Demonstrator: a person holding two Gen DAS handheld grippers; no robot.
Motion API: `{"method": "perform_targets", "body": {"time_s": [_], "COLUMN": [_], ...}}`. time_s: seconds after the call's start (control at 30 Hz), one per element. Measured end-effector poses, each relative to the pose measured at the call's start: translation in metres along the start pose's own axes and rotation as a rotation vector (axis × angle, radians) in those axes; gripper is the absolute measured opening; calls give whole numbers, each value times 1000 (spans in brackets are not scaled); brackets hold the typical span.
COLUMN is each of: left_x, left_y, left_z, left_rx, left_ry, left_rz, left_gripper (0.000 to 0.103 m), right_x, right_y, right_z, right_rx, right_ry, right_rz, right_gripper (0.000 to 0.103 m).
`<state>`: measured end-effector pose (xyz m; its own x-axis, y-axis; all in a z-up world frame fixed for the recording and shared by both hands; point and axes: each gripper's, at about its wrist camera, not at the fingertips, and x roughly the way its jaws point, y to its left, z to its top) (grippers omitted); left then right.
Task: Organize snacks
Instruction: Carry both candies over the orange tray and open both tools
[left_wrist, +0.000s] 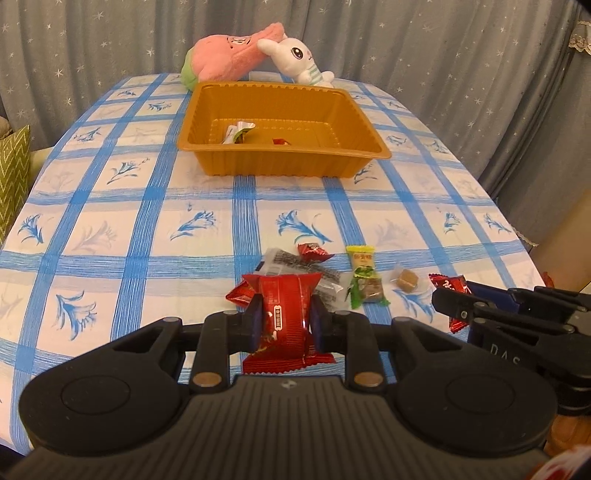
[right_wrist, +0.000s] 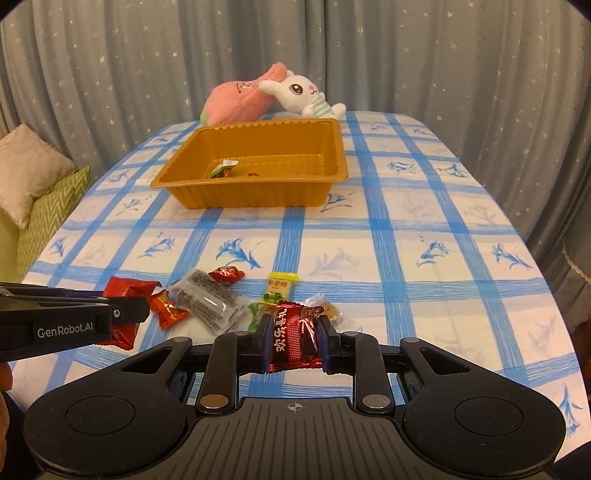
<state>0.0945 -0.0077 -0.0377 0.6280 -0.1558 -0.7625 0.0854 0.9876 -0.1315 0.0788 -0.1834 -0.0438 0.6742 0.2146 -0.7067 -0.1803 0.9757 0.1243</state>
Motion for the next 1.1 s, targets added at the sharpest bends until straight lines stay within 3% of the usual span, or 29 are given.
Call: {"method": "perform_targets", "body": {"time_s": [0.73,1.1], "left_x": [1,14], "left_y": [-1,7], "left_z": [15,43], "left_rx": [4,4], "left_ry": [-15,-34], "left_rz": [-7,-16], "left_gripper": [23,23], "right_x": [1,17], "right_y": [-2,-7], "right_z": [6,23], "right_rx": [-4,-6], "right_ry": [-1,-6], "right_rz": [-5,-2], "right_gripper": [25,25]}}
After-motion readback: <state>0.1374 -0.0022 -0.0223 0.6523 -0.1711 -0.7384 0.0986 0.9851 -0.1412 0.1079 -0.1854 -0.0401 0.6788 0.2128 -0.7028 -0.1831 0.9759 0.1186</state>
